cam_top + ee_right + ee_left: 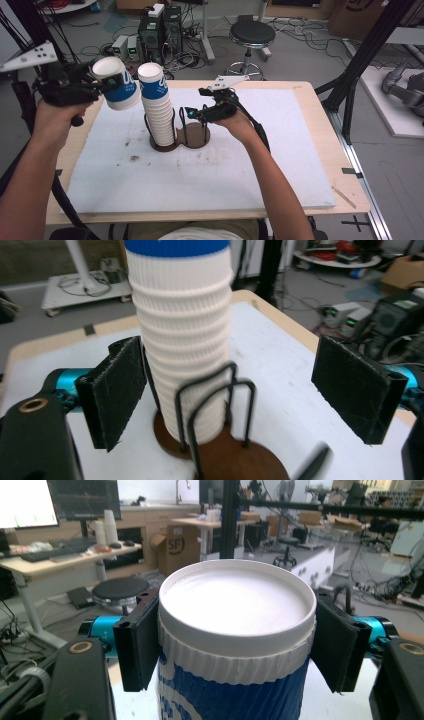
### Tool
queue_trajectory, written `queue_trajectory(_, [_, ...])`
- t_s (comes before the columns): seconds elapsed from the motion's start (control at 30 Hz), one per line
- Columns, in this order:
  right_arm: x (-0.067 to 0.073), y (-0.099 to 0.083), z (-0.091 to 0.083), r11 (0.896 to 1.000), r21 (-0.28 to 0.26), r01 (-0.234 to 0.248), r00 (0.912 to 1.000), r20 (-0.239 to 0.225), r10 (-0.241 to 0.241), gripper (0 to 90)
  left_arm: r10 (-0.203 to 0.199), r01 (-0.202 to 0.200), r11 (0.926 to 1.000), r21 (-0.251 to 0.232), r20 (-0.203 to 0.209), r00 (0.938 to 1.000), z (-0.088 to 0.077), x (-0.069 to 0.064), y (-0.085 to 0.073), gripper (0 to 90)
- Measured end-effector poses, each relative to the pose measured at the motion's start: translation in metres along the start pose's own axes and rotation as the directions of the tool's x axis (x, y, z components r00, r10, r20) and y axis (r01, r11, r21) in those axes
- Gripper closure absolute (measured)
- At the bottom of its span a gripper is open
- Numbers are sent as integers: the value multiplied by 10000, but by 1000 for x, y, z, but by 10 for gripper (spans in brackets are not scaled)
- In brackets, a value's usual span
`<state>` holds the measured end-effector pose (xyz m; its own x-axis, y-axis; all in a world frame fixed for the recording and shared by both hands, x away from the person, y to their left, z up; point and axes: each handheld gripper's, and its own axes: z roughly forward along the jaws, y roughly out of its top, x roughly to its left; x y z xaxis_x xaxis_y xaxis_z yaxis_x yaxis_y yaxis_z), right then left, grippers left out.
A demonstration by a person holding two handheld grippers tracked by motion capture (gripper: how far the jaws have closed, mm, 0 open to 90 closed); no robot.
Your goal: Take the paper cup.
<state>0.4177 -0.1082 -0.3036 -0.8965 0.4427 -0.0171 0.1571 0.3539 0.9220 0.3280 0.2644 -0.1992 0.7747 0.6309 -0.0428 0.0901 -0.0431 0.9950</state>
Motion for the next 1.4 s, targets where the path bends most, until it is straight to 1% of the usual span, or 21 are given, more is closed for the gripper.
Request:
queue_trajectory(0.07, [0,-8,-11,9998,46,-202,9997,133,201,145,-85,84,9999,66,167,9998,-1,-4,-12,295])
queue_trajectory(0.1, [0,-8,-11,9998,46,-202,9997,133,201,145,-102,99,9999,110,234,9997,0,-5,-19,295])
queue_trajectory(0.13, [-1,-15,-20,9995,284,-106,9991,424,94,146,-93,89,9998,154,314,9995,0,-7,-25,295])
queue_trajectory(0.17, [-1,-15,-20,9995,284,-106,9991,424,94,146,-72,64,9998,206,392,9992,1,-9,-30,295])
queue_trajectory(0.2, [-3,-23,-30,9994,252,-244,9984,520,231,152,-60,44,9995,301,516,9987,3,-14,-40,295])
queue_trajectory(0.23, [-3,-23,-30,9994,252,-244,9984,520,231,152,-60,44,9995,301,516,9987,3,-14,-40,295])
queue_trajectory(0.27, [-5,-30,-38,9989,288,-378,9972,659,358,151,-21,-6,9991,416,651,9979,6,-18,-48,296])
queue_trajectory(0.3, [-5,-30,-38,9989,288,-378,9972,659,358,151,-21,-6,9991,416,651,9979,6,-18,-48,295])
queue_trajectory(0.33, [-7,-36,-46,9987,269,-433,9963,761,412,152,25,-63,9988,477,792,9969,10,-23,-56,295])
queue_trajectory(0.37, [-7,-36,-46,9987,269,-433,9963,761,412,152,25,-63,9988,477,792,9969,10,-23,-56,295])
queue_trajectory(0.4, [-8,-42,-51,9986,257,-465,9953,861,441,152,38,-84,9987,511,885,9961,12,-25,-60,295])
queue_trajectory(0.53, [-10,-53,-60,9975,328,-630,9932,1003,594,152,59,-131,9978,644,1095,9940,21,-32,-75,295])
queue_trajectory(0.67, [-10,-62,-67,9972,392,-637,9910,1200,586,152,137,-239,9963,820,1228,9923,29,-35,-91,295])
queue_trajectory(0.83, [-10,-73,-74,9962,447,-751,9880,1385,682,152,65,-168,9973,716,1418,9899,33,-38,-101,295])
queue_trajectory(0.87, [-9,-79,-77,9957,462,-806,9869,1436,732,151,95,-202,9972,723,1464,9892,35,-39,-103,295])
queue_trajectory(0.93, [-9,-82,-79,9954,463,-837,9862,1468,761,151,110,-220,9974,683,1576,9874,39,-42,-107,295])
queue_trajectory(1.03, [-6,-91,-83,9952,397,-896,9850,1514,827,152,139,-279,9967,763,1785,9839,48,-47,-112,295])
queue_trajectory(1.07, [-3,-96,-85,9955,322,-886,9841,1572,825,151,218,-391,9954,877,1897,9816,54,-50,-113,295])
queue_trajectory(1.2, [2,-103,-89,9956,336,-873,9840,1584,809,152,259,-422,9959,805,1936,9807,63,-54,-115,294])
queue_trajectory(1.27, [6,-109,-91,9957,342,-859,9844,1571,796,152,133,-286,9969,734,2009,9795,69,-55,-116,294])
queue_trajectory(1.4, [8,-115,-94,9955,274,-909,9841,1557,856,152,191,-383,9954,878,2100,9775,78,-61,-118,294])
